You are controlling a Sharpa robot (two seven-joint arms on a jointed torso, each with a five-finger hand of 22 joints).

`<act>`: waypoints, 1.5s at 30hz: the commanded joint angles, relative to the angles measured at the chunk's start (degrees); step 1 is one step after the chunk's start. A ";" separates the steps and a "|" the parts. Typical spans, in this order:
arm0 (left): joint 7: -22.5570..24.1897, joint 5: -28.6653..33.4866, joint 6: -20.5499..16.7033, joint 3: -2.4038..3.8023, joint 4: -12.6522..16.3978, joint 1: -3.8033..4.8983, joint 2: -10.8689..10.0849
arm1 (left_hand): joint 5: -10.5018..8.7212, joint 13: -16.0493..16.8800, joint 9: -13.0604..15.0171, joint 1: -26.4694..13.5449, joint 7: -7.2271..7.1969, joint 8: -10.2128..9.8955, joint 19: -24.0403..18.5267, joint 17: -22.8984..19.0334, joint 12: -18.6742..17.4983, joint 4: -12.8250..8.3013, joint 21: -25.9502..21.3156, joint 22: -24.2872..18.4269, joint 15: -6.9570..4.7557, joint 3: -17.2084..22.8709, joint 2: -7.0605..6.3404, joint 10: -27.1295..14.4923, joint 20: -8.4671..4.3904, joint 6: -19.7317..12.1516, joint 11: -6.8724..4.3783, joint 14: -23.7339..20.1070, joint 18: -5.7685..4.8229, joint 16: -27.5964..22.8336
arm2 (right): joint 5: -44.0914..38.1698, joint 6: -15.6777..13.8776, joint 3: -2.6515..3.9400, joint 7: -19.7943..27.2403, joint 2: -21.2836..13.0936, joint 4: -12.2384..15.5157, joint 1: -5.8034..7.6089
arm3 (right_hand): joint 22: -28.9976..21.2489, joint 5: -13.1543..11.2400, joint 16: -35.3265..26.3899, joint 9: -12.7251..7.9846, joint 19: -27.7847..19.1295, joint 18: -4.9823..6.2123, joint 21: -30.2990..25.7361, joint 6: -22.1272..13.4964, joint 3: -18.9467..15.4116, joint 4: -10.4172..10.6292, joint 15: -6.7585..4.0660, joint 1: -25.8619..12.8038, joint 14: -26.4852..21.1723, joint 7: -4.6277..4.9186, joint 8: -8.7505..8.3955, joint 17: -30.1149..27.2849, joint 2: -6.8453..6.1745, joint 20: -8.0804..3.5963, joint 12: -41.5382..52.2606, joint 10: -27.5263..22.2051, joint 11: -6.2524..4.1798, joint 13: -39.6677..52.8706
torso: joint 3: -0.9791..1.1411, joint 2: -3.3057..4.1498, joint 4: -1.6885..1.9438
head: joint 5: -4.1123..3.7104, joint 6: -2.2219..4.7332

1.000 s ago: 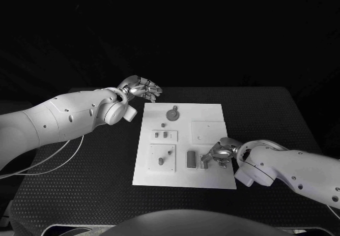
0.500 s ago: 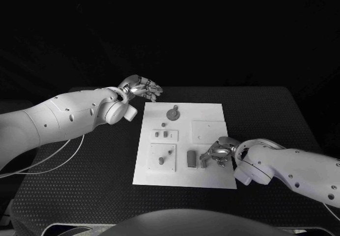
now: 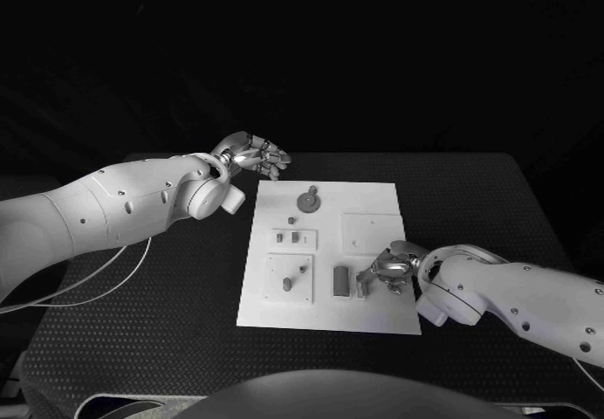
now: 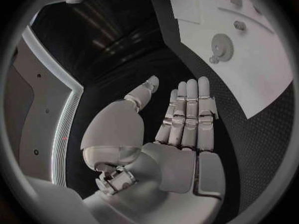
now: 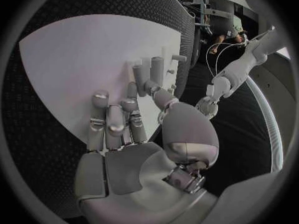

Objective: Assemble the parts on the task board

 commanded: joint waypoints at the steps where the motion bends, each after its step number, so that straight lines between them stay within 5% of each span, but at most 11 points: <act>1: 0.22 0.28 0.73 0.04 0.13 0.07 0.06 | 0.33 -0.08 -0.10 -0.54 0.04 0.40 -0.22 0.07 0.03 0.31 -0.35 0.09 0.31 0.03 -0.17 -0.24 0.20 -0.33 -0.03 0.05 1.17 -0.20 | -0.57 1.37 -0.02 0.44 0.26 0.25 -0.09 | 0.90 0.34 -0.26 0.01 0.17 0.80 -0.07 -0.01 -0.20 0.09 -0.49 2.07 -0.08 0.39 0.28 -0.12 2.82 -0.07 0.02 0.40 -0.37 0.09 | 0.01 0.00 0.01 | 0.06 -0.09; 34: 0.23 0.28 0.74 0.03 0.17 0.07 -0.03 | 0.33 -0.11 -0.14 -0.59 0.05 0.41 -0.27 0.20 0.02 0.41 -0.40 0.14 0.32 0.03 -0.19 -0.27 0.22 -0.37 -0.02 0.03 1.18 -0.30 | -0.48 0.99 -0.03 0.53 0.27 0.87 -0.20 | 0.85 0.35 -0.35 -0.06 0.13 0.80 -0.14 -0.01 -0.34 0.11 -0.53 1.66 -0.28 0.38 0.26 -0.33 2.58 -0.04 -0.05 0.23 -0.38 0.12 | -0.02 -0.02 0.00 | 0.32 -0.61; 45: 0.20 0.28 0.71 0.03 0.17 0.07 -0.09 | 0.33 -0.12 -0.16 -0.61 0.06 0.40 -0.28 0.24 0.01 0.45 -0.42 0.16 0.33 0.02 -0.21 -0.30 0.23 -0.41 -0.01 0.01 1.18 -0.34 | -0.20 2.75 -0.03 0.20 0.29 0.87 -0.20 | 0.51 0.39 -1.15 -0.83 -0.17 0.80 -0.82 -1.14 -0.93 1.16 -0.20 -2.37 -2.65 1.02 -0.61 -3.14 0.36 0.32 -0.64 -0.94 0.24 0.09 | -0.01 -0.02 0.01 | 0.39 -0.62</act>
